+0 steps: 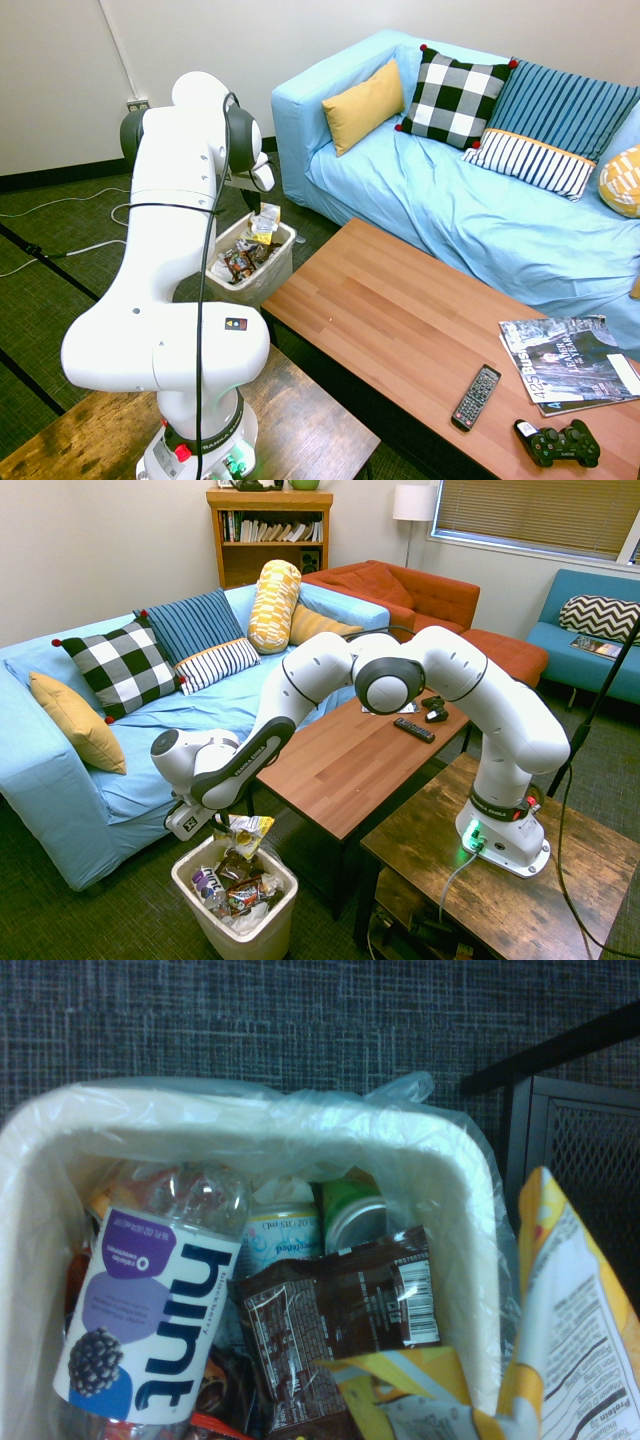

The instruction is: Throw the chip bag in the trash bin

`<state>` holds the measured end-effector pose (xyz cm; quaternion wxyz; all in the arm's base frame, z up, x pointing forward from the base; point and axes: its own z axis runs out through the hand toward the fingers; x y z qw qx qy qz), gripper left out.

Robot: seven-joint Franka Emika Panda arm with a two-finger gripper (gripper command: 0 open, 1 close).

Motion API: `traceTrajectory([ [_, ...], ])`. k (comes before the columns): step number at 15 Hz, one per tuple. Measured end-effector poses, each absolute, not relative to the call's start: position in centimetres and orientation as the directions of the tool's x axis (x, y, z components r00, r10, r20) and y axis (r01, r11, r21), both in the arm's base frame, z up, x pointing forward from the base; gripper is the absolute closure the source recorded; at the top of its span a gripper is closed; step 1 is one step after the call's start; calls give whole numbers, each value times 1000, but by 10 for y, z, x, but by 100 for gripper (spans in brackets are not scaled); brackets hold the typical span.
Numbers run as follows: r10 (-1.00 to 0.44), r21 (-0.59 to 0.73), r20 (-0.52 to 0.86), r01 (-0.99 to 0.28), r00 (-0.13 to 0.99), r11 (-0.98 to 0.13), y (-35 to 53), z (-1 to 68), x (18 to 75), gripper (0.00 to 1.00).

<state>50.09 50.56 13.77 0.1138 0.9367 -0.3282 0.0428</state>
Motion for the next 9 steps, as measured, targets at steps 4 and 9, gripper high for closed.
traceTrajectory([
  [4, -610, 184, 151, -628, 778, -756, 510, 140, 502, 0],
  [9, -624, 183, 143, -640, 768, -746, 505, 141, 507, 0],
])
